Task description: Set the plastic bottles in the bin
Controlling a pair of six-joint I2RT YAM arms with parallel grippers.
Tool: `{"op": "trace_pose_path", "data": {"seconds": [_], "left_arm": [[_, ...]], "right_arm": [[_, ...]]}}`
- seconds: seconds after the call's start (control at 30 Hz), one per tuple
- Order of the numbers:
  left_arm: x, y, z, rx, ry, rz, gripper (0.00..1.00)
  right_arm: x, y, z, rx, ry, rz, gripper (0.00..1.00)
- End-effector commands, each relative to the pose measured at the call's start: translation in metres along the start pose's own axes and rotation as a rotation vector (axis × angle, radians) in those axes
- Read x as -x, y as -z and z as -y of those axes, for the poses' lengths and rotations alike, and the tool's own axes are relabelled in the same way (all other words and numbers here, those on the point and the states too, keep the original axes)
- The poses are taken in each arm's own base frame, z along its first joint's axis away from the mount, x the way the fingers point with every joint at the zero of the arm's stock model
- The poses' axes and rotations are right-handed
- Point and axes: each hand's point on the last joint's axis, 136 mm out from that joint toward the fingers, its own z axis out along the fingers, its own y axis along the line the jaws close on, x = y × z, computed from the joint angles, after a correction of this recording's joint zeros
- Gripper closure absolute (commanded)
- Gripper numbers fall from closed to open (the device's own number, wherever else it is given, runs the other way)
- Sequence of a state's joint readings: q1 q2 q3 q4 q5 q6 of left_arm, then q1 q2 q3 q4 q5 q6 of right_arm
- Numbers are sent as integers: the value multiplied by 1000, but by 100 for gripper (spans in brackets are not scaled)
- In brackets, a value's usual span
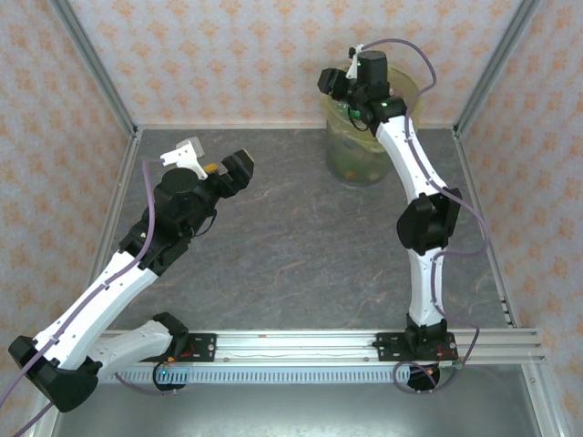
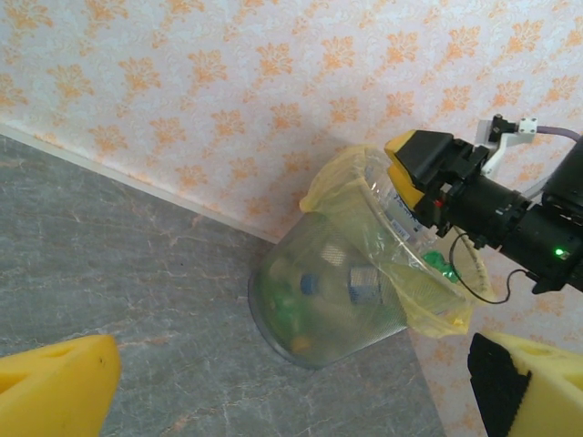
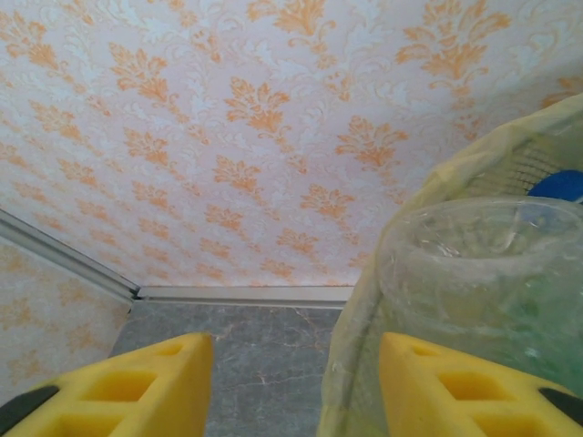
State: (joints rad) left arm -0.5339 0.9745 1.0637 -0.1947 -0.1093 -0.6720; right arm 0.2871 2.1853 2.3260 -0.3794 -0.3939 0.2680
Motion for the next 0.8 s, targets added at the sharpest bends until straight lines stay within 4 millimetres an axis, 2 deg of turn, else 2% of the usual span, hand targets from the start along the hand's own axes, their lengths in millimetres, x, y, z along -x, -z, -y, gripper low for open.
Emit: {"op": "trace_pose_path", "data": {"seconds": [0.0, 0.13, 0.23, 0.3, 0.43, 0.63, 0.77], "left_arm": [[10, 10, 2, -10, 3, 16, 1], [11, 14, -2, -3, 7, 27, 1], [11, 17, -4, 0, 11, 34, 1], [11, 18, -5, 3, 11, 36, 1], [14, 18, -5, 2, 11, 47, 1], [13, 15, -3, 0, -5, 44, 1], [14, 13, -7, 19, -24, 54, 1]], "right_arm": [[16, -8, 1, 6, -35, 72, 50], [5, -21, 27, -83, -79, 61, 50], [-2, -22, 48, -164, -113, 52, 50], [-3, -20, 50, -166, -116, 42, 50], [12, -4, 31, -122, -99, 61, 49], [52, 43, -6, -68, -70, 143, 47], [66, 77, -22, -59, -63, 170, 42]]}}
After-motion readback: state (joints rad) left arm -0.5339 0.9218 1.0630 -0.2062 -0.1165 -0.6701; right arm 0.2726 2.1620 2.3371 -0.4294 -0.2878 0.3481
